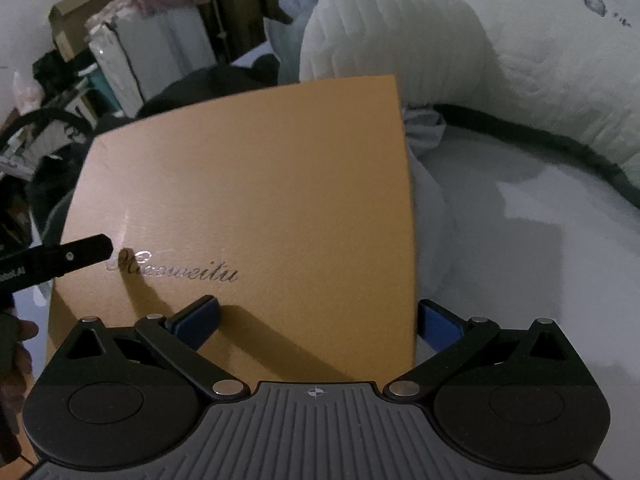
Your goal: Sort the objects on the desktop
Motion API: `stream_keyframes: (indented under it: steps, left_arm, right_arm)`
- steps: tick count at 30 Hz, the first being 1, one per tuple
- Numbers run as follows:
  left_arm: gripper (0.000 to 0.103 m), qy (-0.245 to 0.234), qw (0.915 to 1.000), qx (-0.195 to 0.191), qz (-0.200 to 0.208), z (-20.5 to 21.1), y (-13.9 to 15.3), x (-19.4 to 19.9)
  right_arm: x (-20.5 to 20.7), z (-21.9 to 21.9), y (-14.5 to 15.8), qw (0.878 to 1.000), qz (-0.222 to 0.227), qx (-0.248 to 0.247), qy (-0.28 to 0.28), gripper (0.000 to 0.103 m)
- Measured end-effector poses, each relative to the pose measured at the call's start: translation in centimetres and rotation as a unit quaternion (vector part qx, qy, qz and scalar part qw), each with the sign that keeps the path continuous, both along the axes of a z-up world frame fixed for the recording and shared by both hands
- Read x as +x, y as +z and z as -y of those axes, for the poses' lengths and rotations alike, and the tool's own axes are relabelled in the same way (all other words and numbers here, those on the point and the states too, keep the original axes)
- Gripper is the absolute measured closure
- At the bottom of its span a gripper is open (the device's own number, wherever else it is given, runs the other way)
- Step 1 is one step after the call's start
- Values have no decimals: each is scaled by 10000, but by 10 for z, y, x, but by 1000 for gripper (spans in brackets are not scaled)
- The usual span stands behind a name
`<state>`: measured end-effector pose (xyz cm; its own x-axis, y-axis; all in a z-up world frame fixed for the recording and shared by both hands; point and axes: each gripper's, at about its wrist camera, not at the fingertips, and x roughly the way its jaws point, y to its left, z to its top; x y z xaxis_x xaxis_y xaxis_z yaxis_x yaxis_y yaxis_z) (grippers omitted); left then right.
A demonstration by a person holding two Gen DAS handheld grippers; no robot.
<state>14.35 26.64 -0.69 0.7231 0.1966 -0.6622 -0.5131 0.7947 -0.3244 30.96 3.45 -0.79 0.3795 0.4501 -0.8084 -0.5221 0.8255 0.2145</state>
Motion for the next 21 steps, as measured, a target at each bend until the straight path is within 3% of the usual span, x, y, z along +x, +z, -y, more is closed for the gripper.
stream_keyframes:
  steps: [21]
  left_arm:
    - [0,-219,9992,147,298,45,72,-37]
  right_arm:
    - [-59,52,84,9989,293,251,-254,0]
